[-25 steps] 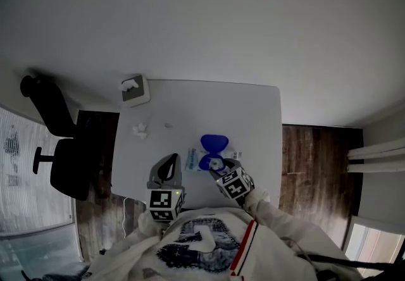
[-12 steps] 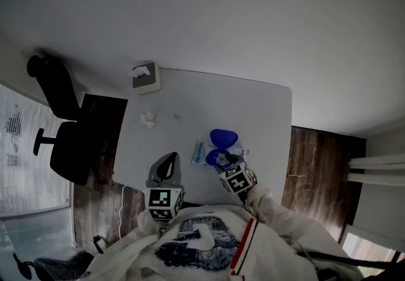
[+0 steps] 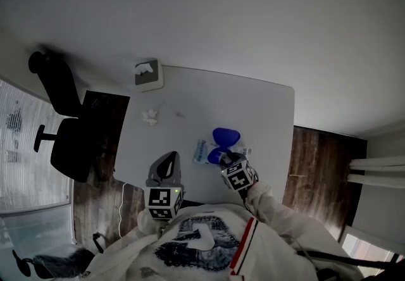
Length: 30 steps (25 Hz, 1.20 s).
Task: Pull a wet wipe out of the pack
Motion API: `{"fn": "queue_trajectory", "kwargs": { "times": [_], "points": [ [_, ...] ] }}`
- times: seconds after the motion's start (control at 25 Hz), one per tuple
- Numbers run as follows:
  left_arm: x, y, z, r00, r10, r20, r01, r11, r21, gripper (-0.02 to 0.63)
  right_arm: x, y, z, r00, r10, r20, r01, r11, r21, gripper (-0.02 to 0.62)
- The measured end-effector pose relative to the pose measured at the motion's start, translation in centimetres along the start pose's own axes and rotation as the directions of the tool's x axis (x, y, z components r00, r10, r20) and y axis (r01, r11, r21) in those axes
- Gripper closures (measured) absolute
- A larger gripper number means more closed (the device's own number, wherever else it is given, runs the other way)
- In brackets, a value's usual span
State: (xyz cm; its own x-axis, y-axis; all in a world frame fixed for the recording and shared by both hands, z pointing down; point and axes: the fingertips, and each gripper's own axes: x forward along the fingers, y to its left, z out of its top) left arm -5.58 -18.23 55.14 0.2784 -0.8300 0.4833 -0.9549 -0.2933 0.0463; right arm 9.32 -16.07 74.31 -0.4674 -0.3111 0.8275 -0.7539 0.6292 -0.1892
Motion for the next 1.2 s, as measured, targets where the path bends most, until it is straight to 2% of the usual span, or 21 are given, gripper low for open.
{"fn": "queue_trajectory", "kwargs": {
  "times": [0.2, 0.64, 1.2],
  "points": [
    [-0.29, -0.13, 0.16, 1.0, 0.004, 0.002, -0.004, 1.0, 0.017, 0.601, -0.06, -0.37, 0.06, 0.999, -0.031, 0.011, 0.031, 0.999, 0.016, 0.518],
    [-0.67, 0.4, -0.23, 1.0, 0.017, -0.006, -0.017, 1.0, 0.012, 0.601, 0.1, -0.12, 0.61, 0.999, -0.039, 0.032, 0.039, 0.999, 0.005, 0.551],
    [-0.68, 0.23, -0.43, 1.0, 0.004, -0.005, -0.004, 1.0, 0.024, 0.601, 0.03, -0.21, 0.54, 0.997, -0.062, 0.043, 0.06, 0.997, 0.041, 0.575]
  ]
}}
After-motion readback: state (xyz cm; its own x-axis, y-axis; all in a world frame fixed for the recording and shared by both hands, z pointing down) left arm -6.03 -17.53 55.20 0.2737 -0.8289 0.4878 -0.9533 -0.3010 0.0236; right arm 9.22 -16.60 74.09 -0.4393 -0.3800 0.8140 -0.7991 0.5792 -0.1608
